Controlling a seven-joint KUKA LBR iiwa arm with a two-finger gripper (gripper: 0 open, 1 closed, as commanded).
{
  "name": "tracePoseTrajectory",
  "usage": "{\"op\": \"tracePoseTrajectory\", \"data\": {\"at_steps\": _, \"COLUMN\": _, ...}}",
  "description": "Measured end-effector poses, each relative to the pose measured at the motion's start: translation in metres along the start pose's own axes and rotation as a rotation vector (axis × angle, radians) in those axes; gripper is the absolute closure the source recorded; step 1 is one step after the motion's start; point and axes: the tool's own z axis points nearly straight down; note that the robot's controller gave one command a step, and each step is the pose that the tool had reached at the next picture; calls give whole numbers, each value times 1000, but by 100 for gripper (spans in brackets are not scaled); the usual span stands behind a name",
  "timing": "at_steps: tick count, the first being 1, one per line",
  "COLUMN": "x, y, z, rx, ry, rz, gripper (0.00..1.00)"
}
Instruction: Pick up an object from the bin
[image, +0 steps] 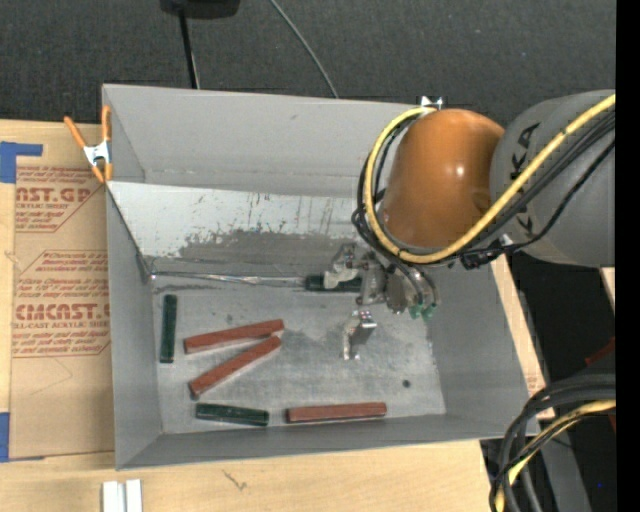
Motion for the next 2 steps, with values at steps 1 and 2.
{"op": "tracePoseTrajectory", "data": {"at_steps": 1, "x": 0, "y": 16, "z": 58, "rx": -1, "ry": 1, "rz": -55, "gripper": 0}}
{"op": "tracePoseTrajectory", "data": {"at_steps": 2, "x": -36, "y": 53, "z": 126, "rx": -3, "ry": 4, "rz": -117, "gripper": 100}}
